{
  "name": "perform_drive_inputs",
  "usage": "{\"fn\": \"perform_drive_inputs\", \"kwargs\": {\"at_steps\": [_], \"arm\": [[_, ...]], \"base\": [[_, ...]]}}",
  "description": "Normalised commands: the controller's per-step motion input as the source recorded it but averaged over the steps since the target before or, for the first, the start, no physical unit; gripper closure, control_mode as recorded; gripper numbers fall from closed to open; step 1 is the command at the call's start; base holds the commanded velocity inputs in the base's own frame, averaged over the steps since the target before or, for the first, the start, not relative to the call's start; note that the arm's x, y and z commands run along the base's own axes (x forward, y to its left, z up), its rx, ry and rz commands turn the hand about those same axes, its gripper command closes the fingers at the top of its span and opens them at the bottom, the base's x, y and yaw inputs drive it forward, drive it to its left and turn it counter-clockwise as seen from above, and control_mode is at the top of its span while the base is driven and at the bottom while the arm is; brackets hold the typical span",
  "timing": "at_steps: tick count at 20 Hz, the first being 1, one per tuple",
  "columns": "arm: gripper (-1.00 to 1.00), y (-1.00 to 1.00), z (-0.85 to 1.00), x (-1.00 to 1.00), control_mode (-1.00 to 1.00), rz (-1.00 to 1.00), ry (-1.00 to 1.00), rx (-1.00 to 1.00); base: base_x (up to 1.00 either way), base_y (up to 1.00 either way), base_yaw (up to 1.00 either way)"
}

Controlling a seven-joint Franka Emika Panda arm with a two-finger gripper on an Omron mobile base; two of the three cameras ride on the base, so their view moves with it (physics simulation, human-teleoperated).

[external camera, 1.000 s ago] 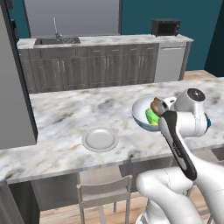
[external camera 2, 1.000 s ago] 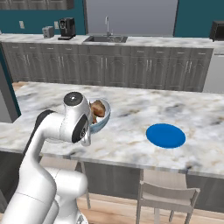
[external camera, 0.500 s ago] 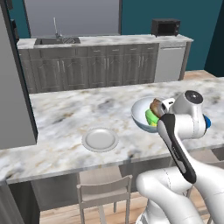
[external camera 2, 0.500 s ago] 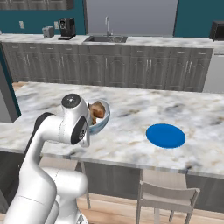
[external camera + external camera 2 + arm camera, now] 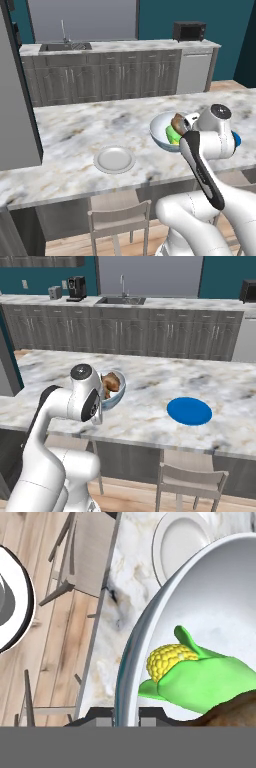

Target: Pick the chicken drumstick and corn from their plates and place them in the bowl. Then put the bowl in the fridge.

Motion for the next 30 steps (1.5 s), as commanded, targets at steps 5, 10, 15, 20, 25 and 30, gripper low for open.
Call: {"fn": "perform_drive_inputs", "kwargs": {"at_steps": [5,10,15,20,25,30], "arm": [[1.0,0.0,0.0,0.0,1.0,0.0,0.0,0.0],[1.0,0.0,0.0,0.0,1.0,0.0,0.0,0.0],[1.0,0.0,0.0,0.0,1.0,0.0,0.0,0.0],[1.0,0.0,0.0,0.0,1.0,0.0,0.0,0.0],[1.0,0.0,0.0,0.0,1.0,0.0,0.0,0.0],[1.0,0.0,0.0,0.0,1.0,0.0,0.0,0.0]], "base": [[0.0,0.0,0.0],[0.0,0.0,0.0],[-0.53,0.0,0.01],[-0.76,0.08,0.0],[-0.39,0.35,0.33],[-0.19,0.42,0.77]]}}
